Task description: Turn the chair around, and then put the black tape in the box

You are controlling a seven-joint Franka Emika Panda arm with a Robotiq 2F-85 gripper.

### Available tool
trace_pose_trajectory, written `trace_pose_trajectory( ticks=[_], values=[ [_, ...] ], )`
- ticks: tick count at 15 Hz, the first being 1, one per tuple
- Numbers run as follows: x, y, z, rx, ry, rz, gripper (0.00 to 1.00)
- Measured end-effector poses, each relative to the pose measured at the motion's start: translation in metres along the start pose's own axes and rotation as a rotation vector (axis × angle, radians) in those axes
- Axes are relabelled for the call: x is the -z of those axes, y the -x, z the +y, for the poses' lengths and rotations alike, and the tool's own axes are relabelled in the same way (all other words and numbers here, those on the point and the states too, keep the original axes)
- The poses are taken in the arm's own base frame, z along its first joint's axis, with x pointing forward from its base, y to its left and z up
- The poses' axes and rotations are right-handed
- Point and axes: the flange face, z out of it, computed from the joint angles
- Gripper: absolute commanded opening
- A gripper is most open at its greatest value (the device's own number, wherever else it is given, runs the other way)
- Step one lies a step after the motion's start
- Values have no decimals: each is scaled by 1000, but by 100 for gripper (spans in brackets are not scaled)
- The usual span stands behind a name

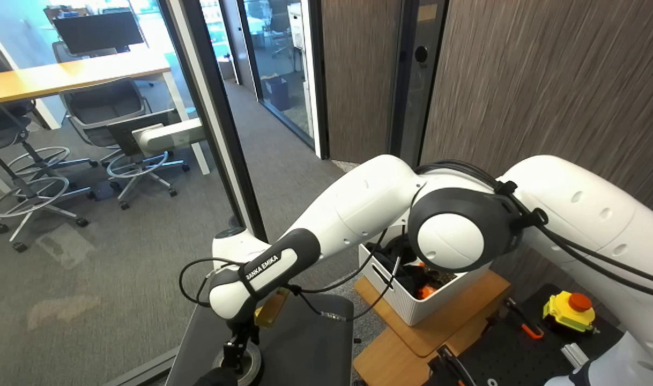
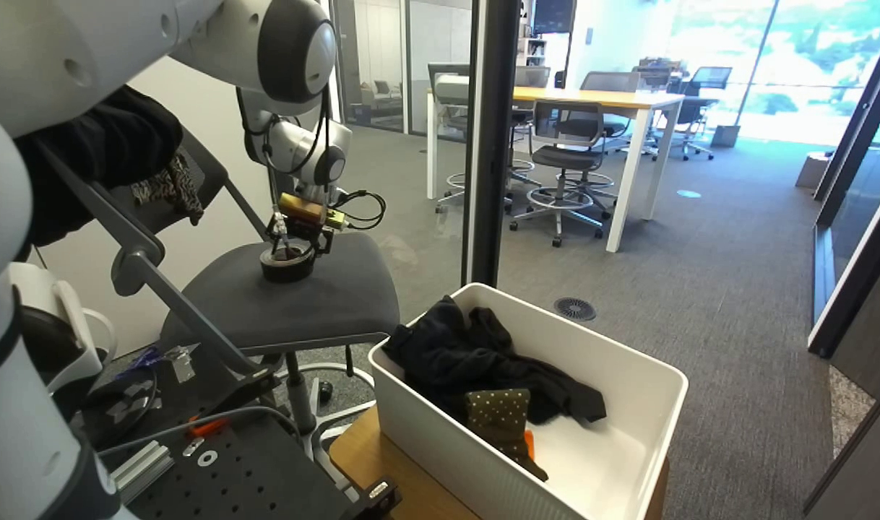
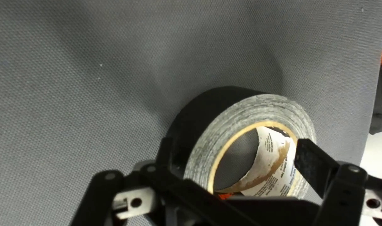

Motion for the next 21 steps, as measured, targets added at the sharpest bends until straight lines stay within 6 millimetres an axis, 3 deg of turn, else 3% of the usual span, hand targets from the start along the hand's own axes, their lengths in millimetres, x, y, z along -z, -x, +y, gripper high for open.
trace_pose_trajectory(
  ticks=[8,9,11,18,21],
  values=[
    [-23,-3,14,-42,-16,0,99],
    [-25,-3,15,-46,-17,1,74],
    [-26,-4,17,-52,-19,2,68],
    [-22,-6,32,-67,-1,12,15],
    [-22,-7,35,-70,0,16,17]
  ],
)
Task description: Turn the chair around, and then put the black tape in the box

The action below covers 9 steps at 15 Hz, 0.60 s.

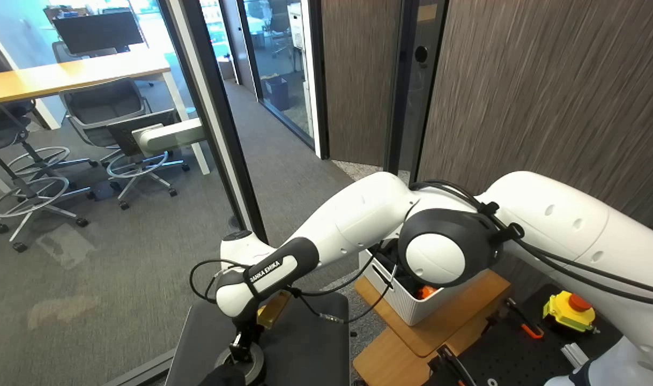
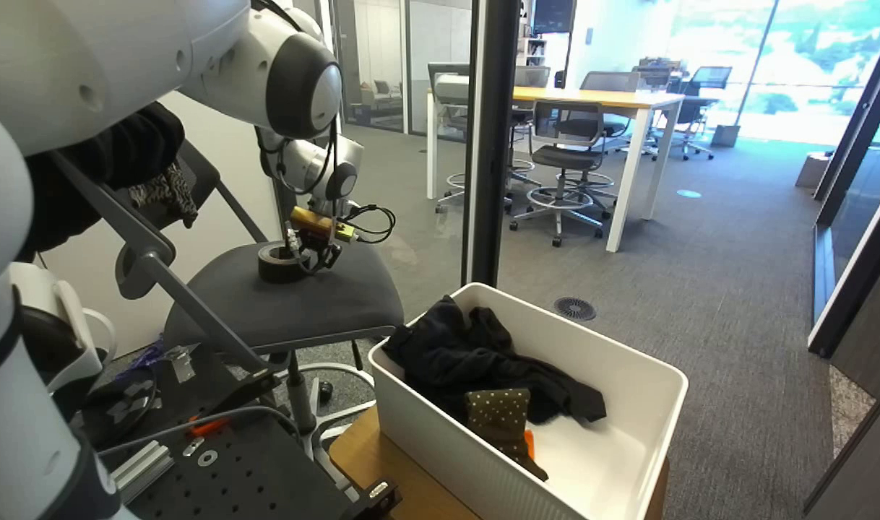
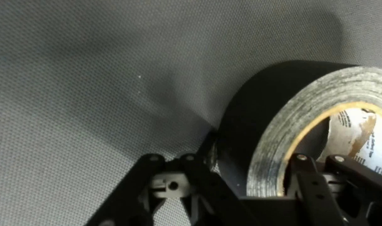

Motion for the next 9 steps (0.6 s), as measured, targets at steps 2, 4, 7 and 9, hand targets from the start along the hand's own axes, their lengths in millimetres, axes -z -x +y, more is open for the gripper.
trace_pose_trajectory(
  ticks=[2,4,7,9],
  values=[
    [0,-1,0,1,0,1,17],
    [0,-1,0,1,-1,2,17],
    [1,0,2,-3,-2,1,17],
    [6,1,10,-13,-3,0,17]
  ],
)
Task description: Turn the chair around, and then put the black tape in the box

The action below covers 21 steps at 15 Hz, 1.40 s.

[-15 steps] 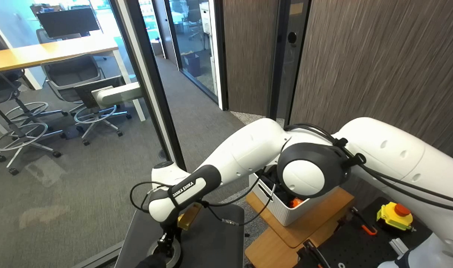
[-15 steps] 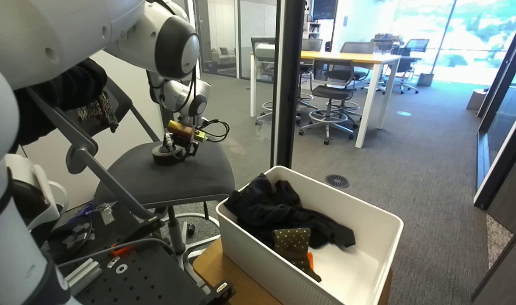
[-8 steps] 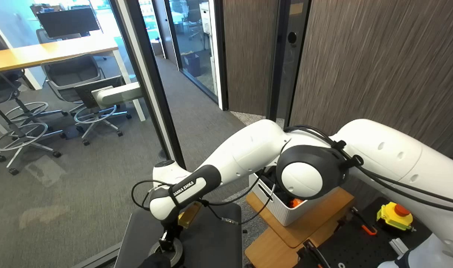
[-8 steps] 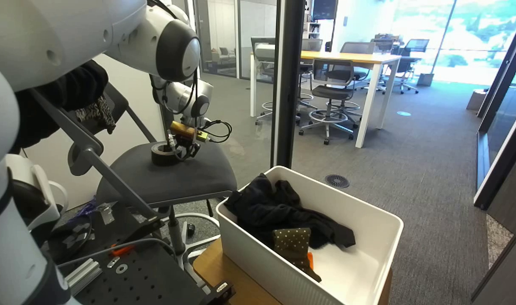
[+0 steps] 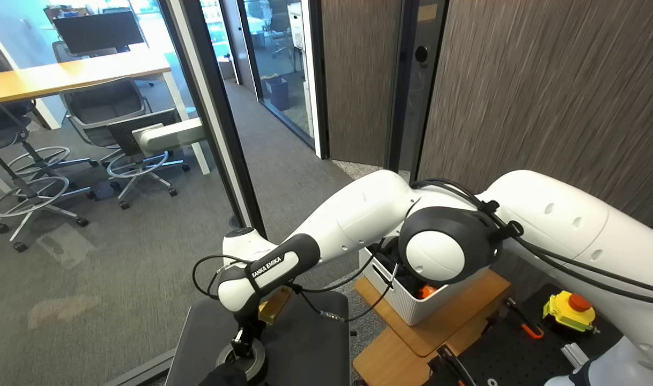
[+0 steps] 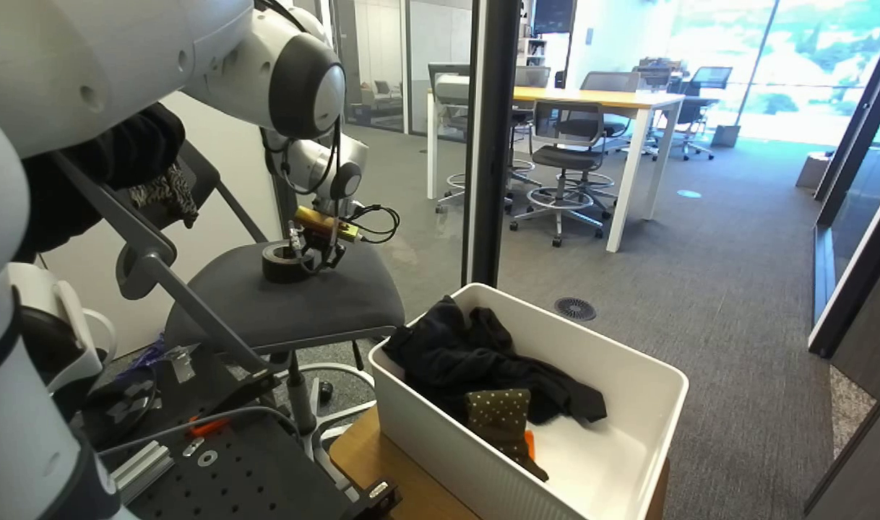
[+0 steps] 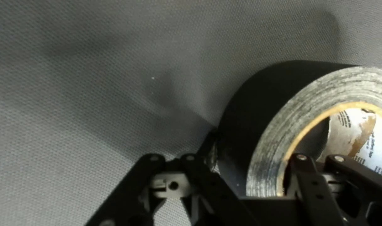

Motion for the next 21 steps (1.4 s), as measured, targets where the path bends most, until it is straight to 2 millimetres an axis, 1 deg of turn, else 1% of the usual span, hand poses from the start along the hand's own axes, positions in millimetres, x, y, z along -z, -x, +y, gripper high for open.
trace_pose_trajectory(
  ticks=[2,3,5,7,10,12,15,17,20,21],
  values=[
    [16,3,20,-23,3,4,17],
    [30,6,33,-37,8,10,17],
    [68,13,63,-67,17,30,17],
    [111,23,89,-96,28,56,17],
    [176,41,118,-138,57,103,17],
    [217,58,136,-168,78,132,17],
    [274,92,164,-216,133,163,17],
    [305,121,181,-241,161,162,17],
    [342,171,202,-275,188,137,17],
    [352,192,211,-297,193,126,17]
  ],
)
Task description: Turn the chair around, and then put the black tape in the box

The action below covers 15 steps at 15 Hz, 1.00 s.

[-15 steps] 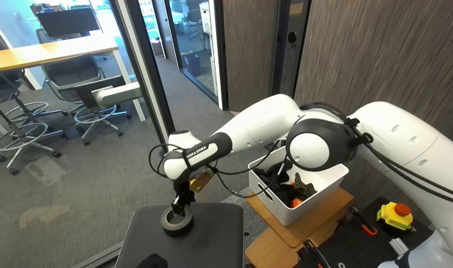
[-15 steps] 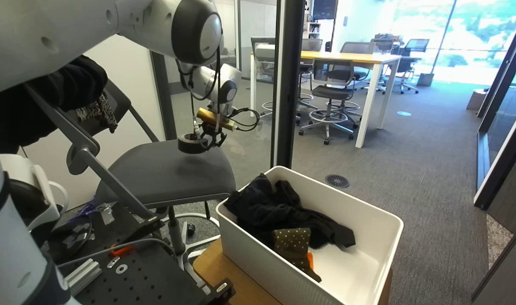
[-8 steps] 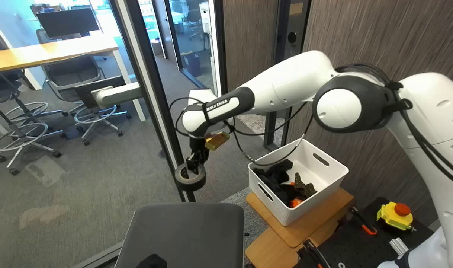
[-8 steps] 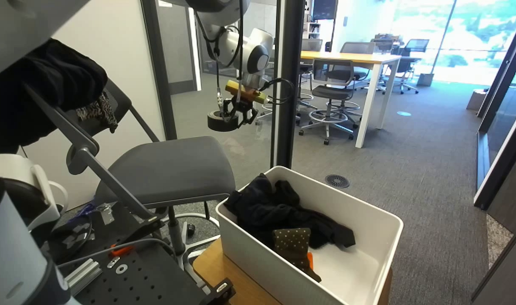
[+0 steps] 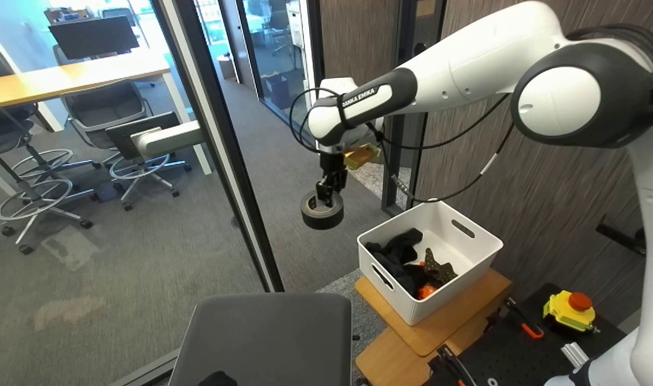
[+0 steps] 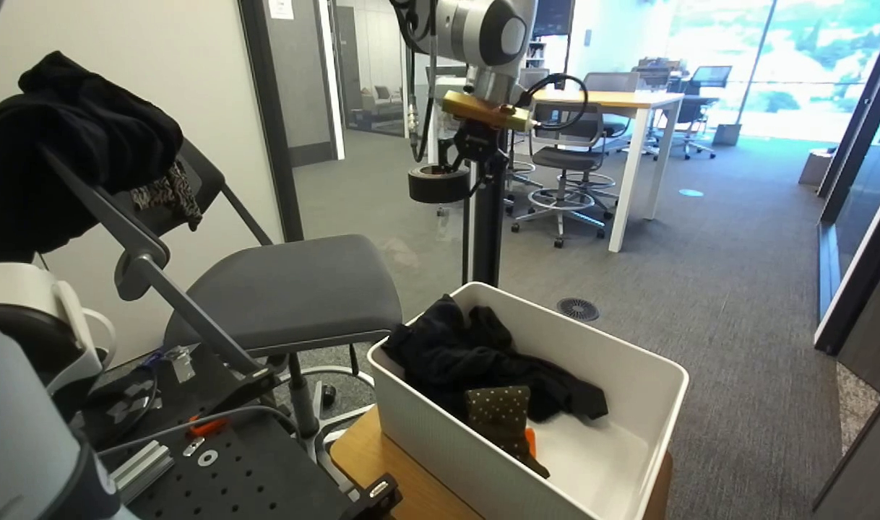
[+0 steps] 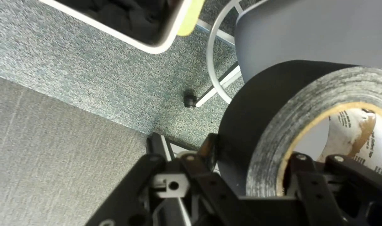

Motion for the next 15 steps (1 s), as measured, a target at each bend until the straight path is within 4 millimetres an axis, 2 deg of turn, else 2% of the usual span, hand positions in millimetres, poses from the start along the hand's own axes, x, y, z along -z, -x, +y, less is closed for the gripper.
trace_pose_trajectory(
  ticks=[4,9,12,15],
  values=[
    [28,74,63,-122,39,-42,17],
    [44,183,128,-295,72,-55,17],
    [38,258,162,-397,108,-22,17],
    [14,323,190,-489,126,1,17]
  ],
)
